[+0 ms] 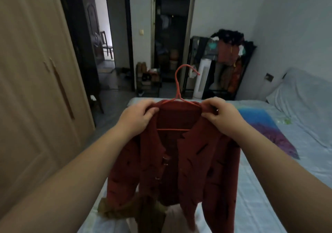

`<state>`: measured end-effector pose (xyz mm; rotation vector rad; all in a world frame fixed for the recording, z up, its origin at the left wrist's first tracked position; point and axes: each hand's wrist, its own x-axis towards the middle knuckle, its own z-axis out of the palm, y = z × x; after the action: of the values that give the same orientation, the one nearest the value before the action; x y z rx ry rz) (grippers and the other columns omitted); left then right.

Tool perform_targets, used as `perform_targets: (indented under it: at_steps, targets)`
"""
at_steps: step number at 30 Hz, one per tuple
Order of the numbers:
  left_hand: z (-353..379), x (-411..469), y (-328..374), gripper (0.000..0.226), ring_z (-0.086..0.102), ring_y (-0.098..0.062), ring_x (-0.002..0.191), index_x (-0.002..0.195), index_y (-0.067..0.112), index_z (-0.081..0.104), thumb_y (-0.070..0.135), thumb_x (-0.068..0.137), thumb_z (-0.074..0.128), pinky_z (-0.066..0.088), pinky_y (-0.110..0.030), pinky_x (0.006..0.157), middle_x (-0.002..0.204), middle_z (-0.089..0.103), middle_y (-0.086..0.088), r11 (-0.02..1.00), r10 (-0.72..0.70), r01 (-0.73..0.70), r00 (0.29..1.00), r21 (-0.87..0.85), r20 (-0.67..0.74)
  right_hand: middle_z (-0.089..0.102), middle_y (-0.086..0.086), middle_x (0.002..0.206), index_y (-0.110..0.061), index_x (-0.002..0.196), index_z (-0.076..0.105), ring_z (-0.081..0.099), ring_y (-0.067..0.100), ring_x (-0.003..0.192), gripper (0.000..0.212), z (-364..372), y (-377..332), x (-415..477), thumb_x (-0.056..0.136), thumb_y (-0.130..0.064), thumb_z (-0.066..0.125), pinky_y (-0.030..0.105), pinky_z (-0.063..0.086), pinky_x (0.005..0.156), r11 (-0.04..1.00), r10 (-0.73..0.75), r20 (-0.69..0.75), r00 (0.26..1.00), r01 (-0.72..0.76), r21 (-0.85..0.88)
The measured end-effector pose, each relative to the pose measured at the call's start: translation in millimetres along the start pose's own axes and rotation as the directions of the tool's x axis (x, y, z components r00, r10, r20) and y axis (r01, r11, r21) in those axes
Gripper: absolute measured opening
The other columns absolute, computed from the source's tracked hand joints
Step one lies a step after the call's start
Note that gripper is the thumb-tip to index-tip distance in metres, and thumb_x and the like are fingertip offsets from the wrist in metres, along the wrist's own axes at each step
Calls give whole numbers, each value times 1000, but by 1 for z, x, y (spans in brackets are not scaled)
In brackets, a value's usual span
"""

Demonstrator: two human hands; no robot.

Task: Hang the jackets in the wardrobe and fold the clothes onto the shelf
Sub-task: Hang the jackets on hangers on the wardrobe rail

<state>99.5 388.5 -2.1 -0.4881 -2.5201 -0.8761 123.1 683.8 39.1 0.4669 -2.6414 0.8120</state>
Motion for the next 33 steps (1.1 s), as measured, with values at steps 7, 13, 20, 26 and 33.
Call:
perform_targets:
  at_steps: [7,13,20,26,33]
  targets:
    - [-62,29,81,17,65,-26,99,104,34,60,47,96,52,50,-39,76,102,71,5,965,90,-22,964,263,-249,62,-17,107,-38,119,57,59,5,99,26,-62,-5,19,93,-40,61,30,49,87,990,-139,37,990,137,30]
    - [-95,8,120,33,65,-32,93,98,29,58,55,95,39,50,-41,74,92,71,-2,952,-31,149,917,268,-398,68,-12,108,-35,120,58,62,13,104,23,-65,-15,25,99,-30,50,30,47,85,946,-305,-48,951,309,100]
    - [-135,-32,152,28,63,-38,95,99,27,59,50,101,41,47,-40,69,98,70,-10,803,-125,394,845,447,-519,71,-10,104,-39,119,55,66,21,96,23,-32,-60,22,97,-42,49,38,53,77,832,-554,33,832,555,-3]
    - [-184,-91,140,30,63,-27,95,96,18,62,41,103,44,49,-39,84,93,68,-2,822,-295,435,877,368,-380,73,2,96,-37,110,55,67,33,91,15,-18,-105,25,96,-40,51,39,52,72,824,-521,-113,846,533,191]
    - [-222,-177,164,46,61,-13,109,133,31,50,47,92,63,48,-32,94,121,64,8,757,-332,461,882,463,-335,72,3,101,-38,113,54,66,33,96,22,-11,-184,20,95,-46,47,41,53,78,724,-645,-61,761,635,268]
